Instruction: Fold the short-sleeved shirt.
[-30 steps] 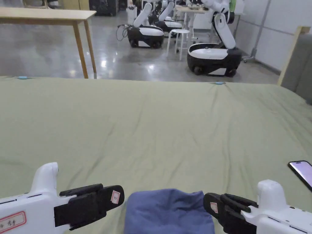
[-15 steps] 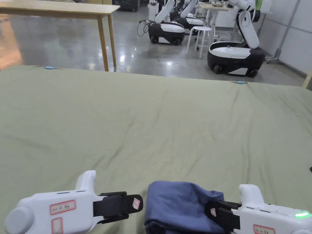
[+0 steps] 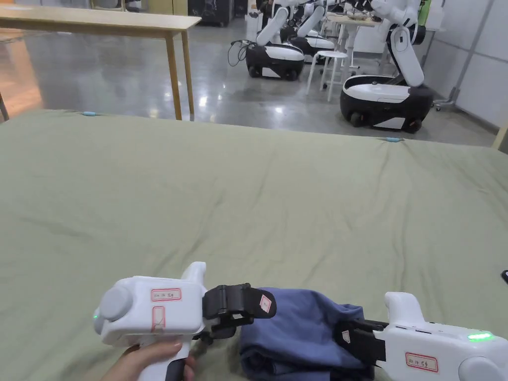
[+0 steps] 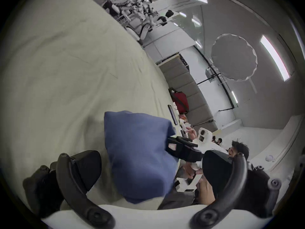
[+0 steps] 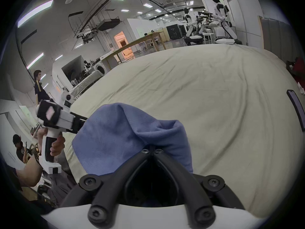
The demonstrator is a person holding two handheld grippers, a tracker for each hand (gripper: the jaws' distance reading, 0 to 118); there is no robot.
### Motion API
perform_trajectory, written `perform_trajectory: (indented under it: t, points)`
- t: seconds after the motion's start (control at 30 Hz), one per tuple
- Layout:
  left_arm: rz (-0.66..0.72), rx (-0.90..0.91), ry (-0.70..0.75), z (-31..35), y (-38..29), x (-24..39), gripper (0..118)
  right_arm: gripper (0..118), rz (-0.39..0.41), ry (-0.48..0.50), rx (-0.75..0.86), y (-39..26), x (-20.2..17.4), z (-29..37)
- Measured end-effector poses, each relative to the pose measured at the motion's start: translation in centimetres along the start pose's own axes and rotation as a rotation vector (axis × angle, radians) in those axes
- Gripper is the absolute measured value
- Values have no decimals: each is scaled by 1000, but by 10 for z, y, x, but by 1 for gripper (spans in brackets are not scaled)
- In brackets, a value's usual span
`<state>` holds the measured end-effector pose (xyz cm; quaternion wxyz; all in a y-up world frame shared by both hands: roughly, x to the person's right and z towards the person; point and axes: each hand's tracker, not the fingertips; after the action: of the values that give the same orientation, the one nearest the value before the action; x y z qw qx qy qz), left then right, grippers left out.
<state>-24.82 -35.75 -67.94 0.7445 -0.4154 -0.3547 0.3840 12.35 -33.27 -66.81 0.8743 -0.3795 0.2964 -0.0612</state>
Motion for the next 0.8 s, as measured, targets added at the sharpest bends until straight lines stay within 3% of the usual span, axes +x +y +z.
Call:
perform_trajectory:
  t: [0.1, 0.13, 0.17, 0.2, 0.23, 0.27, 0.3, 0.63, 0.8]
  points:
    - [42, -63, 64, -20, 5, -10, 115, 0, -4, 3, 0, 0, 0, 0]
    - [16, -70, 73, -26, 3, -11, 106, 0, -5, 3, 0, 0, 0, 0]
    - [-23, -48, 47, -27, 7, -13, 83, 0, -5, 4, 1, -1, 0, 0]
    - [-37, -31, 46, -28, 7, -10, 83, 0, -4, 4, 2, -1, 0, 0]
    - [-25, -32, 56, -29, 8, -9, 74, 0, -6, 5, 3, -1, 1, 0]
    - [-5, -10, 116, -31, 7, -9, 57, 0, -7, 2, 3, -2, 1, 0]
    - [-12, -18, 126, -30, 11, -11, 53, 0, -6, 0, 2, -2, 1, 0]
    - [-45, -20, 95, -9, 18, -15, 43, 0, 16, 15, 21, 6, -13, 4]
    - [-58, -14, 109, 53, 34, -31, 43, 0, 20, 84, 74, 17, -37, 17]
